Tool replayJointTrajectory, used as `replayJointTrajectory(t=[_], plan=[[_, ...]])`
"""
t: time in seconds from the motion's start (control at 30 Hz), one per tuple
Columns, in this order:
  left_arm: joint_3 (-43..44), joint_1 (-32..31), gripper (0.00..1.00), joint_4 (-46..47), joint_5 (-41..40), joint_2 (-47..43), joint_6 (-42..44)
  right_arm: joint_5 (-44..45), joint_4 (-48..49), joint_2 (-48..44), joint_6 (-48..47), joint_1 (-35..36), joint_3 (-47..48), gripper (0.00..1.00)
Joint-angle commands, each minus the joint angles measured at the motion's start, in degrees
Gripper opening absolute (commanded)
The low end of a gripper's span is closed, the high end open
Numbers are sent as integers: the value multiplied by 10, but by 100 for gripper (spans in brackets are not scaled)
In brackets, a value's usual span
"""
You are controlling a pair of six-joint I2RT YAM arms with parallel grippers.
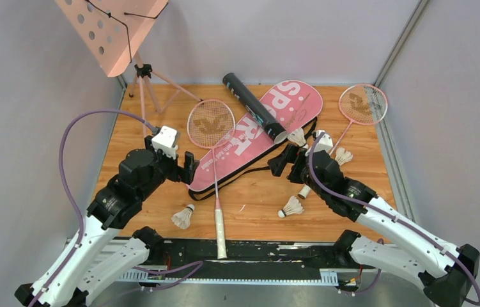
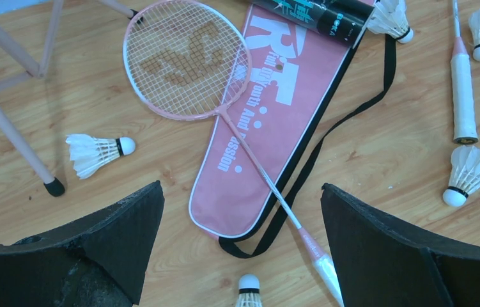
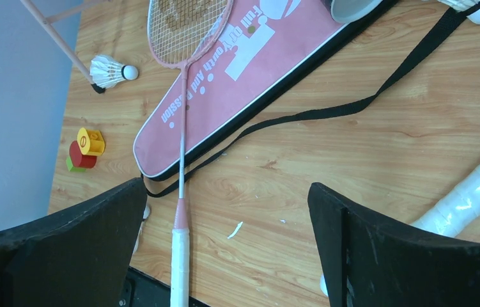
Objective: Pack up the badminton gear
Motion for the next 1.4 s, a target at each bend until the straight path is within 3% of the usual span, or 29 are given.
replayJointTrajectory(t=[0.0, 0.27, 0.33, 0.43, 0.5, 0.77, 0.9, 1.0, 1.37], plan=[[7, 1, 100, 20, 5, -7, -8, 21, 21, -6, 16, -1, -1, 100], [6, 1, 100, 20, 7, -10, -6, 91, 50, 57, 22, -1, -6, 99], [6, 1, 100, 21, 7, -14, -6, 115, 82, 92, -31, -1, 5, 99], [1, 1, 100, 29, 10, -20, -5, 141, 142, 177, -200, -2, 44, 100], [-3, 1, 100, 32, 11, -22, -5, 174, 148, 244, -264, -14, 92, 100], [-4, 1, 100, 31, 12, -24, -5, -28, 159, 444, -413, -115, 279, 98], [-4, 1, 100, 31, 11, -27, -5, -156, 106, 531, -404, -183, 386, 84], [-6, 1, 100, 32, 5, -29, -5, -245, 69, 591, -402, -216, 456, 82], [-4, 1, 100, 28, 4, -28, -4, -234, 16, 734, -492, -235, 577, 91]])
